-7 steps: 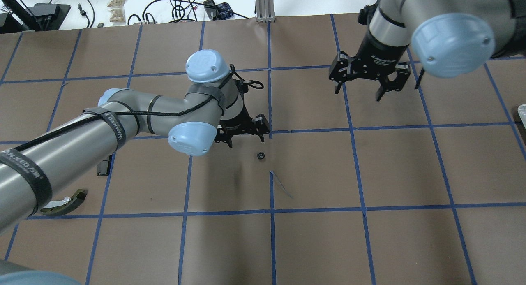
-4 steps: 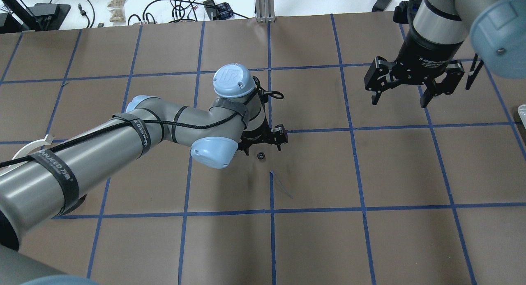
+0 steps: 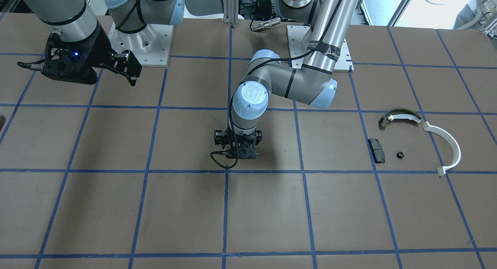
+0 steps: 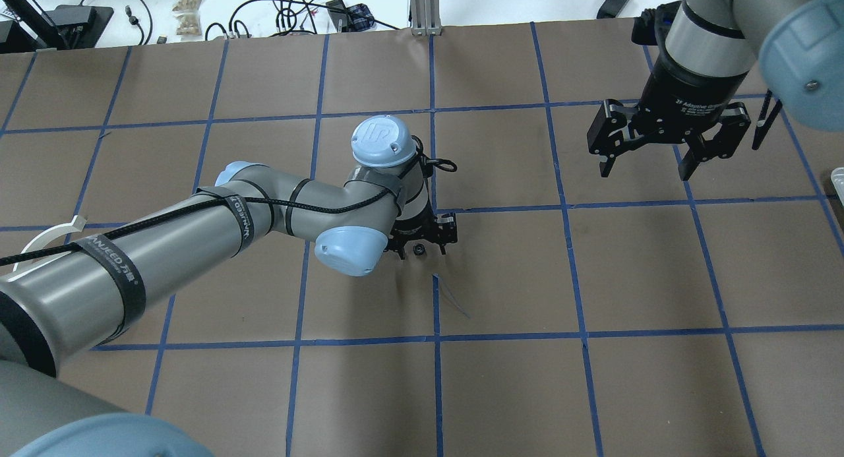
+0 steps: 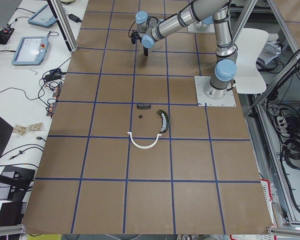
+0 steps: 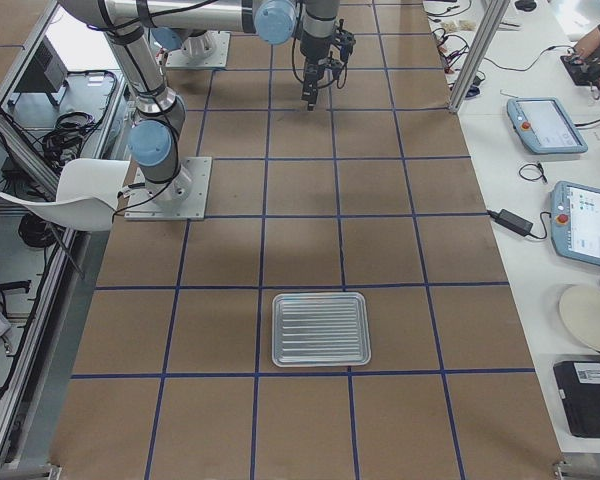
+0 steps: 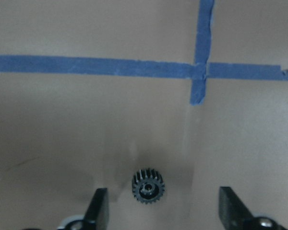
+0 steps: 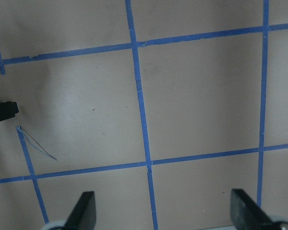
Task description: Place bearing gear from tray to pile
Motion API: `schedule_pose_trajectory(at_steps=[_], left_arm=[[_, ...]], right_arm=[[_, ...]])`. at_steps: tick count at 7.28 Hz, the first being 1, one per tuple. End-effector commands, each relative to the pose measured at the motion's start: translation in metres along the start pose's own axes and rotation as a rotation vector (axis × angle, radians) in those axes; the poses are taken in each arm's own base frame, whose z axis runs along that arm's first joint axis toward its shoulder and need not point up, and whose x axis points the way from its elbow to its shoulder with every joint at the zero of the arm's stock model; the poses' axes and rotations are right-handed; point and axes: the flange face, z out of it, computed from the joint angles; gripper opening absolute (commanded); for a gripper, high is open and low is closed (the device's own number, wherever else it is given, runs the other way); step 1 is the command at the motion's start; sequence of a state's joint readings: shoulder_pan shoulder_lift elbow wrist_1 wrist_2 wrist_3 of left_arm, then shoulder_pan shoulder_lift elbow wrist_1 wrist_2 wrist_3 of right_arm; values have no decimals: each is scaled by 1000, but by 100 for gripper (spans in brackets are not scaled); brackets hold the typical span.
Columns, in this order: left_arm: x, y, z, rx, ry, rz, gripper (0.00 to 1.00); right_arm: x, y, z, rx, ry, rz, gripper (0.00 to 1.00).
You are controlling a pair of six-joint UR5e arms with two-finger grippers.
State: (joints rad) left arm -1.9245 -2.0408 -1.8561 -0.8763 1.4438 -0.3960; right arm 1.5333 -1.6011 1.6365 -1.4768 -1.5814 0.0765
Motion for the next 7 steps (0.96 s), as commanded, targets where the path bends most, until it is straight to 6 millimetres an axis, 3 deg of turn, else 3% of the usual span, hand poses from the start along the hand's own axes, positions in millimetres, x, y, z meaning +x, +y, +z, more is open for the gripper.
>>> schedule_pose_trajectory(at_steps=[1,3,5,6,7], left_arm=[[-2,-3,2,13,-29,1,0],[-2,-6,-2,21,-29,0,0],[0,-26,-54,81,-35,2,0],[-12,-43,-83,47,-69,-19,0],[-48,-66,-113,-2,-127,-13,0]], right_arm=[[0,0,1,-3,0,-2,100],[1,0,1,-4,2,-1,100],[6,-1,-1,4,3,12,100],[2,2,-2,2,-4,6,100],[6,1,2,-13,10,14,100]])
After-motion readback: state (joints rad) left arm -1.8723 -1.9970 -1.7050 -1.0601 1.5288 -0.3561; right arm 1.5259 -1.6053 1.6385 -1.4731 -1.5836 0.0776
